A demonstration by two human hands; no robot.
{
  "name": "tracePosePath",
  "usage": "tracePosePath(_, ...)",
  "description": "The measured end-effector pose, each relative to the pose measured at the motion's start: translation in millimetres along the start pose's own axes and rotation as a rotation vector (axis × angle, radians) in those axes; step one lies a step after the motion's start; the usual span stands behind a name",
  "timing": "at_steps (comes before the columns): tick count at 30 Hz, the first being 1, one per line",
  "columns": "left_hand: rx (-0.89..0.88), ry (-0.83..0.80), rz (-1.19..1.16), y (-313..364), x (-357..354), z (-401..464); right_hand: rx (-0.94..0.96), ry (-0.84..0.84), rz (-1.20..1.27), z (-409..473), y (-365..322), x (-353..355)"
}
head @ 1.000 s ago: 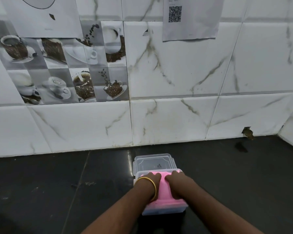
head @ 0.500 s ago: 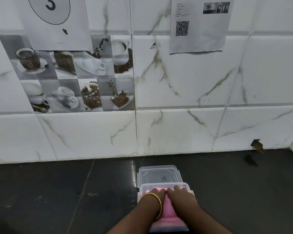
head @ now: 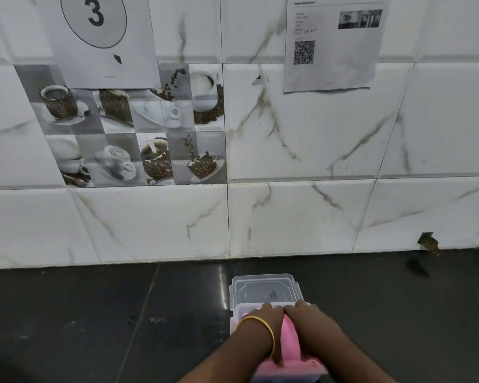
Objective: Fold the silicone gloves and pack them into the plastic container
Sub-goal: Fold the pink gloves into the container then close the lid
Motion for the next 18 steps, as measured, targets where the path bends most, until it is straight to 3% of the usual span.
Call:
tracePosePath(5,0.042,0.013,-0.015,-9,14,-1,0.067,-0.062,-0.099,12,-9,4)
tracePosePath(7,0.02,-0.052,-0.017,1,-8,-1,0.048,-0.109,-0.103,-1,-3,-17)
tracePosePath(18,0.014,-0.016,0.044,-8,-26,6,0.036,-0.029,-0.073,-11,-20,-16)
Point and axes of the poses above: each hand's wrist, its own z-axis towards the middle knuckle, its own x-axis out of the back of the hand, y = z × x, the point moved 4 cm from there along z, towards the middle knuckle, and after that the axes turned 15 degrees about y, right-handed, at the moved point
